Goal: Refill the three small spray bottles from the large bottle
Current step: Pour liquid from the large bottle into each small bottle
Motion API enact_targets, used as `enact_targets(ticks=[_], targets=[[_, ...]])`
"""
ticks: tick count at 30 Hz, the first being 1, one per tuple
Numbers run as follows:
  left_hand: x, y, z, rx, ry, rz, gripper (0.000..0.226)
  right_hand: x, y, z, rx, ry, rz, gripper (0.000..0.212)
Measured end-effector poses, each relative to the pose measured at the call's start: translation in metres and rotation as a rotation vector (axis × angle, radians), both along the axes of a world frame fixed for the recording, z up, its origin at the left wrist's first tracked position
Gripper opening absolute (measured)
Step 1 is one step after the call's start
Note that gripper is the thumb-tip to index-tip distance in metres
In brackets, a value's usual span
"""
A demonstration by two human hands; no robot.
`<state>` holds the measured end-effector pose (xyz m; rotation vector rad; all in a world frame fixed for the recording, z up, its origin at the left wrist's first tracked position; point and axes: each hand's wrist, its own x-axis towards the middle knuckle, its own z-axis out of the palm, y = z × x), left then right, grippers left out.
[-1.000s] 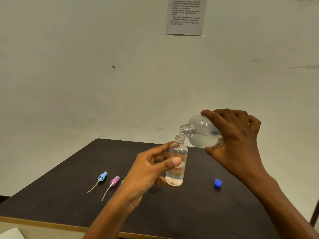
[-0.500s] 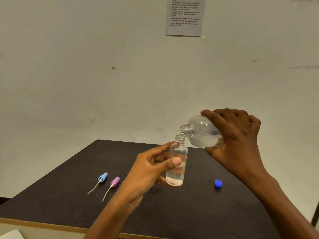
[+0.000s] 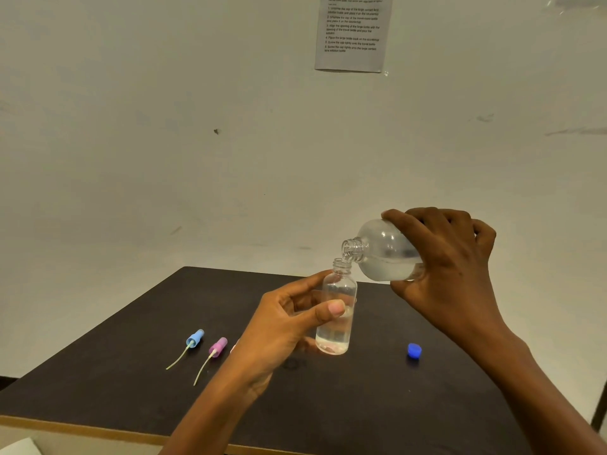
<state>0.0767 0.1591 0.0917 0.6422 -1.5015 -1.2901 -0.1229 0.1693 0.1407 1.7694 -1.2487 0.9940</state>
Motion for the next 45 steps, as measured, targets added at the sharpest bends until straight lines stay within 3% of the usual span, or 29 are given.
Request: enact_targets(ticks=[45], targets=[[0.002, -0.0034, -0.0037, 0.009, 0.003, -0.008, 0.045, 0.0016, -0.0049, -0.0033, 0.017, 0.003, 0.001, 0.087]])
